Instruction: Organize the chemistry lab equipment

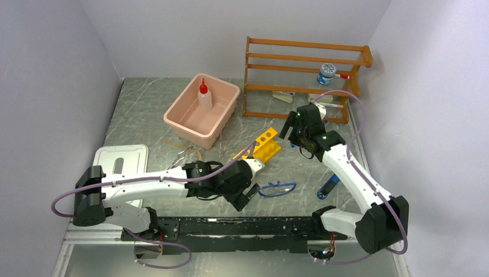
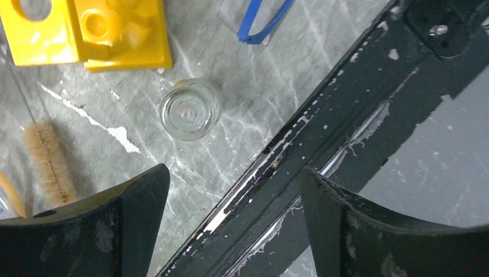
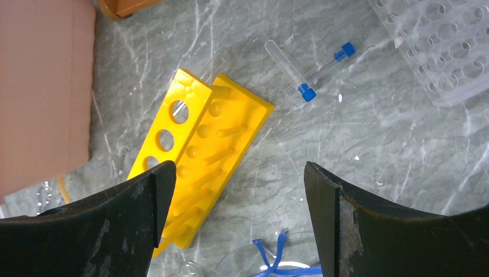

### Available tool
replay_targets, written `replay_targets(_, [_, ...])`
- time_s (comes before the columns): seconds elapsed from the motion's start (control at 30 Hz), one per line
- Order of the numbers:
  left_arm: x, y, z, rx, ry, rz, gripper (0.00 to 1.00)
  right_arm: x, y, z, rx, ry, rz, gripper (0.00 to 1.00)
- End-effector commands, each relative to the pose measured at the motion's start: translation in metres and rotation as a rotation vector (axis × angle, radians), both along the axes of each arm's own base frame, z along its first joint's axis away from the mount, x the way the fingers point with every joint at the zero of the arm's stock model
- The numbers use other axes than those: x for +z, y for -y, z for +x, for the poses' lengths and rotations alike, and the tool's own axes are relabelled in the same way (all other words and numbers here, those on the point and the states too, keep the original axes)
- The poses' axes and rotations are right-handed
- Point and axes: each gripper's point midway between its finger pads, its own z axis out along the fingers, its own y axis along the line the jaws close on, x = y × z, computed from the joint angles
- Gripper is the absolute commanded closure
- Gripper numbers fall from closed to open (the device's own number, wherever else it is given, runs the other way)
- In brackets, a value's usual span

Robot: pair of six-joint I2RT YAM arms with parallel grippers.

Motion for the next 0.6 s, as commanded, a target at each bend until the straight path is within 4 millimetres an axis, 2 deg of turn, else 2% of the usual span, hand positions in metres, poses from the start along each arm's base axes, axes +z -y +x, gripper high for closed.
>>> replay_targets(0.0, [-0.005, 0.003, 0.017, 0.133, 0.058, -0.011, 0.11, 0.015, 0.004, -0.005, -0.066, 0.038, 0.06, 0.14])
replay_targets(0.17, [-0.022, 0.003, 0.023, 0.154, 0.077, 0.041, 0.03, 0.015, 0.007, -0.011, -0.09, 0.04, 0.075, 0.15])
replay_targets(0.33, [-0.05, 0.002, 0.02, 0.103, 0.064, 0.101, 0.03, 0.013, 0.008, -0.014, -0.101, 0.067, 0.097, 0.15])
replay_targets(0.43, [-0.058, 0.001, 0.029, 0.111, 0.045, 0.104, 0.08, 0.009, 0.009, -0.016, -0.122, 0.062, 0.111, 0.15])
replay_targets(0.57, [-0.058, 0.008, 0.036, 0.091, 0.018, 0.064, 0.16, 0.013, 0.005, -0.018, -0.096, 0.067, 0.127, 0.15])
